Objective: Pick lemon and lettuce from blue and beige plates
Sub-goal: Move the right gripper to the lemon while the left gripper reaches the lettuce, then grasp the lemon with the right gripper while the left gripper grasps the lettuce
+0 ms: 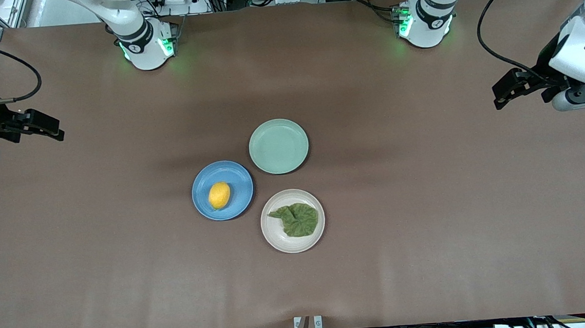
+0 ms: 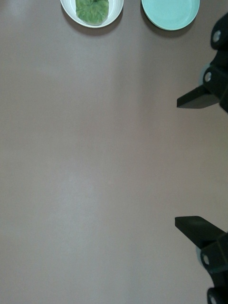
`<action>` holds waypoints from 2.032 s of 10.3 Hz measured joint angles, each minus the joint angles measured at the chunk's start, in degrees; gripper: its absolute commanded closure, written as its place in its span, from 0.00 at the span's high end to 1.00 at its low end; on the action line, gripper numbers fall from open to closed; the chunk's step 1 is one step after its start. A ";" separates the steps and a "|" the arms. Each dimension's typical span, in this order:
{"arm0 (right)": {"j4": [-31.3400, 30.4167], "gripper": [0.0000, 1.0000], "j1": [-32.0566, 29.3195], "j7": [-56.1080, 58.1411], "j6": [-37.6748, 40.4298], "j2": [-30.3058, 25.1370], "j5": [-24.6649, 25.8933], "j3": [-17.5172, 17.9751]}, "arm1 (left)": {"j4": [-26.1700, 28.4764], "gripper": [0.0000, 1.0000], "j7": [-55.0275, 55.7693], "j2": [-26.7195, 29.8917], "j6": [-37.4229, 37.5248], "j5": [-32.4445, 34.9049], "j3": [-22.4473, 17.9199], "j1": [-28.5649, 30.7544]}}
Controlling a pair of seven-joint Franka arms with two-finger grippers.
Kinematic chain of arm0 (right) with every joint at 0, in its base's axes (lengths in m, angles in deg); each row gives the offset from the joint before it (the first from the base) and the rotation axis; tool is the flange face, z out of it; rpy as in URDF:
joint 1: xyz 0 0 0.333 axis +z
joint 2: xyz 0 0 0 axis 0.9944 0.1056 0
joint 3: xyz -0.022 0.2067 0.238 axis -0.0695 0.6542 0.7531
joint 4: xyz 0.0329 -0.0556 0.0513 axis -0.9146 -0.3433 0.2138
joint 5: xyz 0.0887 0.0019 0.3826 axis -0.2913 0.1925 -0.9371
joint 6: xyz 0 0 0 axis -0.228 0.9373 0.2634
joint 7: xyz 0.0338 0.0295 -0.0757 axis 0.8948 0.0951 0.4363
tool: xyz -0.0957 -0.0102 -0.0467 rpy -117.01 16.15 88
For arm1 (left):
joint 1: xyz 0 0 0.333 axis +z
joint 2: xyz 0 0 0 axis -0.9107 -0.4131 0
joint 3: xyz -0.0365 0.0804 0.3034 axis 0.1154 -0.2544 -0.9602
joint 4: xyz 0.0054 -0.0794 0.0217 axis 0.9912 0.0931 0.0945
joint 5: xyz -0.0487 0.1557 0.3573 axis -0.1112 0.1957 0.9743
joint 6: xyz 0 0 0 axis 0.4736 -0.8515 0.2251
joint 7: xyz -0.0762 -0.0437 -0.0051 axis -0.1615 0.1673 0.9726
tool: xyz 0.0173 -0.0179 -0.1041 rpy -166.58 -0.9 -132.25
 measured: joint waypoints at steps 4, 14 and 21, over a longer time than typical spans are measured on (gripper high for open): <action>0.00 1.00 0.02 0.00 0.05 0.06 -0.09 0.02 | 0.25 1.00 0.00 -1.33 -1.30 -2.67 2.59 -1.07; -0.63 1.00 11.43 -38.99 -27.71 25.97 -2.44 8.76 | -4.88 1.00 9.26 -39.36 -54.09 4.13 1.56 -30.25; -4.04 1.00 14.87 -40.63 -35.11 35.49 2.30 8.84 | -11.53 0.67 4.21 -57.56 -72.28 4.37 -12.20 -42.62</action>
